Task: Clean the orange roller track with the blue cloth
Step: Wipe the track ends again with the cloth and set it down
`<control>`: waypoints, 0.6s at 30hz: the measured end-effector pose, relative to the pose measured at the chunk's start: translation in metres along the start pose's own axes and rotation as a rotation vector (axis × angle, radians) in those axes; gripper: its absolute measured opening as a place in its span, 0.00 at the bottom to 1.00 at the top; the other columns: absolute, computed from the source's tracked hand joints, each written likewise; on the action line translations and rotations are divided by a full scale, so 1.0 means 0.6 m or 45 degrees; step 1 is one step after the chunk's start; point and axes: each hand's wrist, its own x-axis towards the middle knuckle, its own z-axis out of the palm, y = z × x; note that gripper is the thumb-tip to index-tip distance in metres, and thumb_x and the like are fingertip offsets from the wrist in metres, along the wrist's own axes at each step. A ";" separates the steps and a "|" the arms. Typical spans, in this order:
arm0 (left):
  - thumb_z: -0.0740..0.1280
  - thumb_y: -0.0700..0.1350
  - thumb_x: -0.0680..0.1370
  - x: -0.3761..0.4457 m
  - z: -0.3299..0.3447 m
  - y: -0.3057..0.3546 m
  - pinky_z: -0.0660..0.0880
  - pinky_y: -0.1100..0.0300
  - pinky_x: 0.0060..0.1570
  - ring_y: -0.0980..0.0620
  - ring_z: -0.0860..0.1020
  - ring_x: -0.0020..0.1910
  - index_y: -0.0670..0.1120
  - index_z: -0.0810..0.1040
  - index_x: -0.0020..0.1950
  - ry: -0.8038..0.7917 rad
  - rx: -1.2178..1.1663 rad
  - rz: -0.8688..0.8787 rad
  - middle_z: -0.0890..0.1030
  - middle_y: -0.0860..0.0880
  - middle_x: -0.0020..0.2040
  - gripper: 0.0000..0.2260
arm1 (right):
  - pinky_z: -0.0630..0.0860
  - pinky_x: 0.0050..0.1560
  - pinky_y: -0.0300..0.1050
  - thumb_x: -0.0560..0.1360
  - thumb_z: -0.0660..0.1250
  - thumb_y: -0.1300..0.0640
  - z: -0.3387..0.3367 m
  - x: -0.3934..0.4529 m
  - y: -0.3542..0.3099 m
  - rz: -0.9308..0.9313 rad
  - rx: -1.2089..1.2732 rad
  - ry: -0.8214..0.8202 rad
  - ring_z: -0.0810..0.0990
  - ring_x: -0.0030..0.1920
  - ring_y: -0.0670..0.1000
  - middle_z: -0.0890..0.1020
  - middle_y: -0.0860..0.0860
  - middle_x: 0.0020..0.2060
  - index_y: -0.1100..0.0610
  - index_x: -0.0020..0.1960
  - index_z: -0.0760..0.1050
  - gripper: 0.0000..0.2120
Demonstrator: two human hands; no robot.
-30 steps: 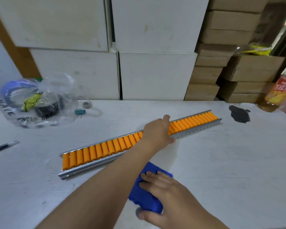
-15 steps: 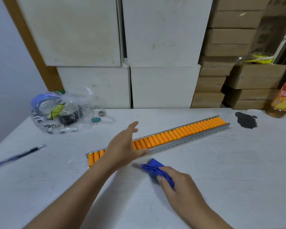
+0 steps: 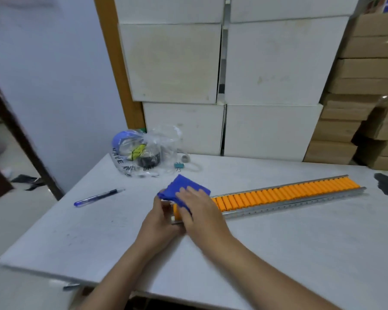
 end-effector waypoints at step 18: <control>0.78 0.49 0.63 0.003 0.003 -0.009 0.70 0.58 0.53 0.56 0.74 0.55 0.53 0.69 0.65 0.020 0.127 0.027 0.74 0.57 0.56 0.33 | 0.53 0.66 0.33 0.80 0.58 0.52 -0.065 -0.044 0.139 0.218 -0.263 0.000 0.67 0.69 0.47 0.73 0.48 0.68 0.54 0.69 0.69 0.19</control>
